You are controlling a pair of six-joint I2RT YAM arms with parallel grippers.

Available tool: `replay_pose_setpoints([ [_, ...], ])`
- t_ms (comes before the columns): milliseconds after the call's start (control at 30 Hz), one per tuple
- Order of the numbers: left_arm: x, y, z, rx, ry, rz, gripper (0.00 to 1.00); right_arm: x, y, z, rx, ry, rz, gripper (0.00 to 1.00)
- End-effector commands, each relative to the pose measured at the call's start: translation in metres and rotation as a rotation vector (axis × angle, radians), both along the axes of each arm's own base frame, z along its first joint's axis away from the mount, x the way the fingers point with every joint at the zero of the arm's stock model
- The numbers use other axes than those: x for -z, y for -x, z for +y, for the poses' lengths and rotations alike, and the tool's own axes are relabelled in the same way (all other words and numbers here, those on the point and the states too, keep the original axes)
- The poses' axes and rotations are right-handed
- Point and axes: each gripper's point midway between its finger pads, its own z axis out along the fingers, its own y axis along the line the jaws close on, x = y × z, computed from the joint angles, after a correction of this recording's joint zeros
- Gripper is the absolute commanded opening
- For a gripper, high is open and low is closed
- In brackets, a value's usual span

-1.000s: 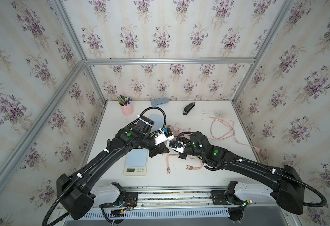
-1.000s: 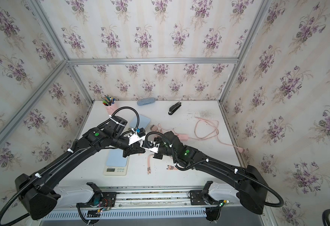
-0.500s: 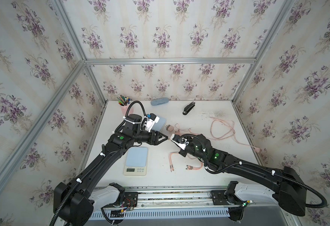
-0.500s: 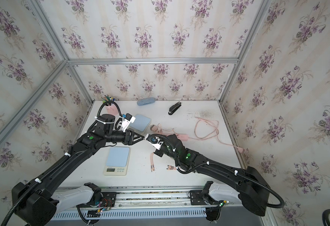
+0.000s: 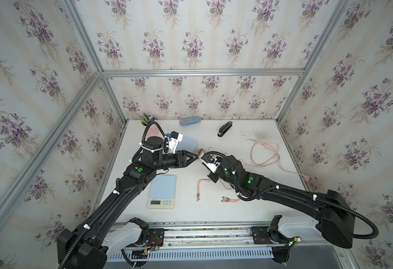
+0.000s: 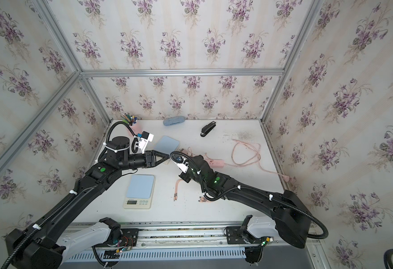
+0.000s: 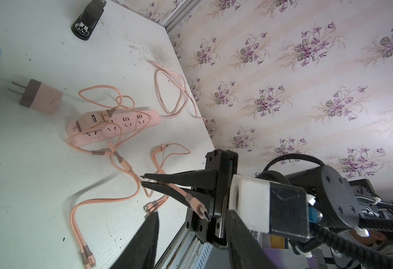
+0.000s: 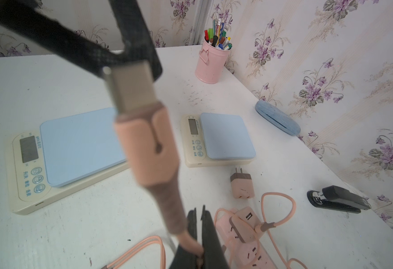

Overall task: Charge the electronic scale
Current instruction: Pick up the charging cable from the center of the board.

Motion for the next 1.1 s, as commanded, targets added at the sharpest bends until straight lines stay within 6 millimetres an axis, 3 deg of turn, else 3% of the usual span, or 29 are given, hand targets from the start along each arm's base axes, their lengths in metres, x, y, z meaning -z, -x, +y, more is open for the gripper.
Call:
replay_pose_setpoints([
  [0, 0.005, -0.006, -0.004, -0.016, 0.01, 0.032, 0.46, -0.006, -0.003, 0.001, 0.016, -0.017, -0.002, 0.0],
  [233, 0.011, -0.005, -0.012, 0.013, 0.001, 0.047, 0.42, -0.001, -0.004, 0.004, 0.014, 0.001, 0.012, 0.0],
  [367, 0.016, -0.006, -0.011, 0.007, -0.007, 0.056, 0.17, -0.003, -0.005, 0.005, 0.015, -0.008, 0.012, 0.0],
  [500, 0.017, -0.006, -0.009, 0.005, -0.026, 0.035, 0.0, -0.002, -0.006, 0.003, 0.025, -0.004, 0.009, 0.0],
  [567, 0.016, -0.004, -0.01, 0.026, -0.035, 0.007, 0.0, -0.003, -0.001, 0.002, 0.003, -0.018, 0.001, 0.0],
  [600, 0.015, -0.003, -0.011, 0.04, -0.039, -0.007, 0.0, -0.006, 0.004, 0.003, -0.023, -0.03, -0.006, 0.05],
  [667, 0.013, 0.001, -0.012, 0.077, -0.043, -0.04, 0.0, -0.013, 0.02, 0.005, -0.116, -0.06, -0.026, 0.29],
  [767, 0.009, 0.007, -0.015, 0.135, -0.039, -0.079, 0.0, -0.026, 0.042, 0.005, -0.23, -0.104, -0.079, 0.46],
  [867, 0.007, 0.012, -0.017, 0.177, -0.036, -0.09, 0.0, -0.033, 0.047, 0.001, -0.255, -0.096, -0.131, 0.47],
  [1067, 0.011, 0.017, -0.02, 0.223, -0.024, -0.058, 0.0, -0.035, 0.034, 0.0, -0.226, -0.003, -0.175, 0.42],
])
